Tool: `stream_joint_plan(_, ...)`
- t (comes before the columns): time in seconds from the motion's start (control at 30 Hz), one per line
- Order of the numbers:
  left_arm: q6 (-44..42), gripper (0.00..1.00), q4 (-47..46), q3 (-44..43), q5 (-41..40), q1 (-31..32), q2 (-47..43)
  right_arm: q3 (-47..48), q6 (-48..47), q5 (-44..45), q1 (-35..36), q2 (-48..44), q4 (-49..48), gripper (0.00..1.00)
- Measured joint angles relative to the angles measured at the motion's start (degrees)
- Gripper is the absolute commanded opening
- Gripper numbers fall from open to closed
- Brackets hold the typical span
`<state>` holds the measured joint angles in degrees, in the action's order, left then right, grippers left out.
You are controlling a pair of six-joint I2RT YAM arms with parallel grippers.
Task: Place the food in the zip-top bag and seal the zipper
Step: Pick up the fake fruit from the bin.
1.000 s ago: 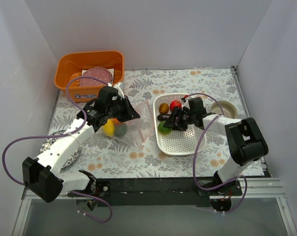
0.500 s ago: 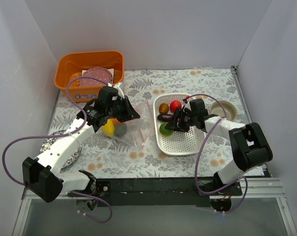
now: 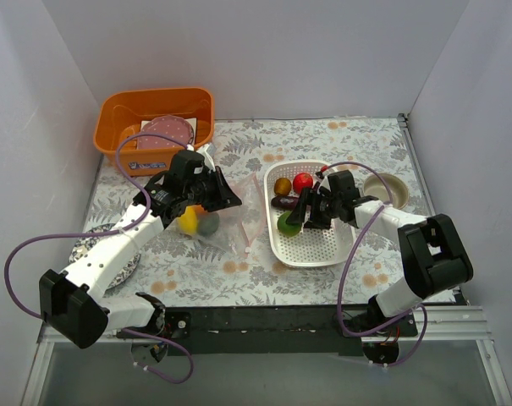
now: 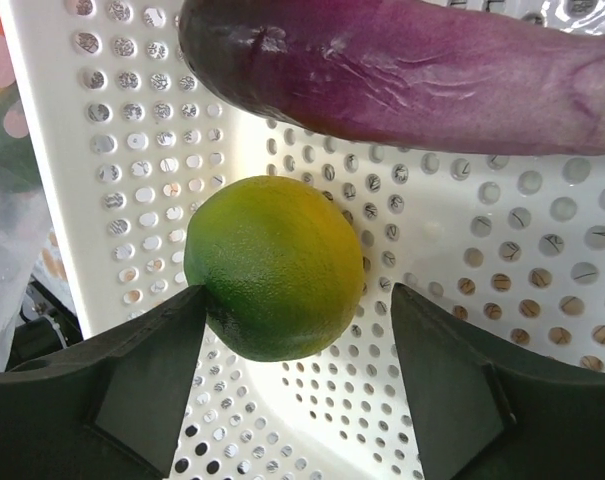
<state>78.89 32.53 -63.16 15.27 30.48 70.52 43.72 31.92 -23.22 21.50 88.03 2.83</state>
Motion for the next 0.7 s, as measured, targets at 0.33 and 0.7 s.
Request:
stream_joint_plan(0.33,-0.02,0.0,0.0,0.02,0.07,0.0,0.0,2.21,-0.81,-0.42,0.0,2.45,0.46,0.84)
stream_joint_plan(0.7,-0.04,0.0,0.0,0.07,0.07,0.0,0.0,2.91,0.2,-4.11,0.0,5.11,-2.29,0.67)
